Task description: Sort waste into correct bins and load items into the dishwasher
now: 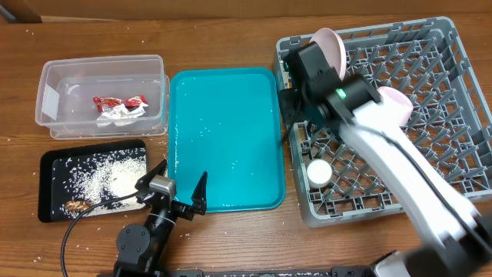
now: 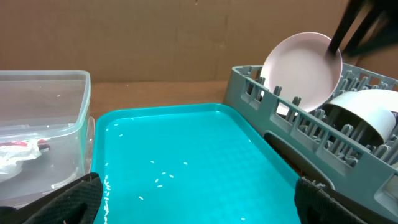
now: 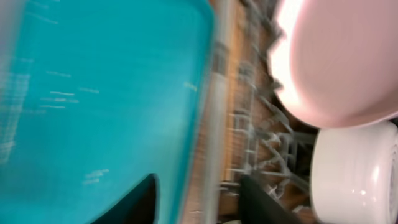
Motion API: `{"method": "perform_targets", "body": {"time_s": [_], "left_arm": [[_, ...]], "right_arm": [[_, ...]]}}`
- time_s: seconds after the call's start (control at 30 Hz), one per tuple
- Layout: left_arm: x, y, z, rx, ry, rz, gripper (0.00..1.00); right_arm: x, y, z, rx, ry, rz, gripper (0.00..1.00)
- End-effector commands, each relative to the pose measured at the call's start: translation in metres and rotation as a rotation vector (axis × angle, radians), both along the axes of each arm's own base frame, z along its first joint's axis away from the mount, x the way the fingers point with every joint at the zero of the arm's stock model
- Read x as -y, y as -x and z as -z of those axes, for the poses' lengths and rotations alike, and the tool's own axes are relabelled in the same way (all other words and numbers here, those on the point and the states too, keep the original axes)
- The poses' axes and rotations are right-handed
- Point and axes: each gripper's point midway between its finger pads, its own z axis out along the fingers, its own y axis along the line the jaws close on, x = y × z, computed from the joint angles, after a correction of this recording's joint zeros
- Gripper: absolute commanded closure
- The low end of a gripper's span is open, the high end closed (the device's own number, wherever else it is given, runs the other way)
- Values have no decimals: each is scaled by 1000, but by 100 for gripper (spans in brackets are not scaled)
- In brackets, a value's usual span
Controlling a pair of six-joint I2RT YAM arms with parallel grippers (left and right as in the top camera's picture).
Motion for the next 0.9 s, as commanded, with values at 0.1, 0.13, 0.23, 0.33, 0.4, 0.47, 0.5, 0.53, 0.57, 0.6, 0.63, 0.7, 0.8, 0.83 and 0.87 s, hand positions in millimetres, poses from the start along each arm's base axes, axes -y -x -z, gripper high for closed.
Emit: {"method": "perform_targets", "body": {"time_s": [0.1,0.13,0.23,0.33,0.4,0.47,0.5,0.53,0.57,0.6,0.63,0.7,0.8,0.83,0.87], "left_arm": [[1,0,1,1,8,8,0],[1,0,1,1,8,8,0],[1,0,1,1,8,8,0],[1,0,1,1,8,8,0],[1,0,1,1,8,8,0],[1,0,1,1,8,8,0],[1,0,1,1,8,8,0],[1,0,1,1,8,8,0],[1,0,1,1,8,8,0],[1,0,1,1,8,8,0],[1,0,1,1,8,8,0],[1,0,1,1,8,8,0],[1,0,1,1,8,8,0],[1,0,1,1,8,8,0],[1,0,1,1,8,8,0]], "right_arm": [[-48,91,-121,227,-254,-255,0],[-49,96,-124,228,-261,-270,0],[-31,116,-123,228,-193,-279,0],[-4,126,-127,225,-174,-243,0],[23,137,-134,239,-162,-197,0],[47,146,-142,269,-155,-153,0],[59,150,-146,293,-148,-127,0],[74,155,-154,338,-139,-91,0],[84,156,-160,375,-129,-61,0],[95,155,-167,419,-130,-21,0],[104,154,-173,454,-142,14,0],[125,144,-182,542,-205,128,0],[141,127,-162,600,-265,213,0],[150,118,-141,624,-278,250,0],[159,113,-113,649,-274,291,0]]}}
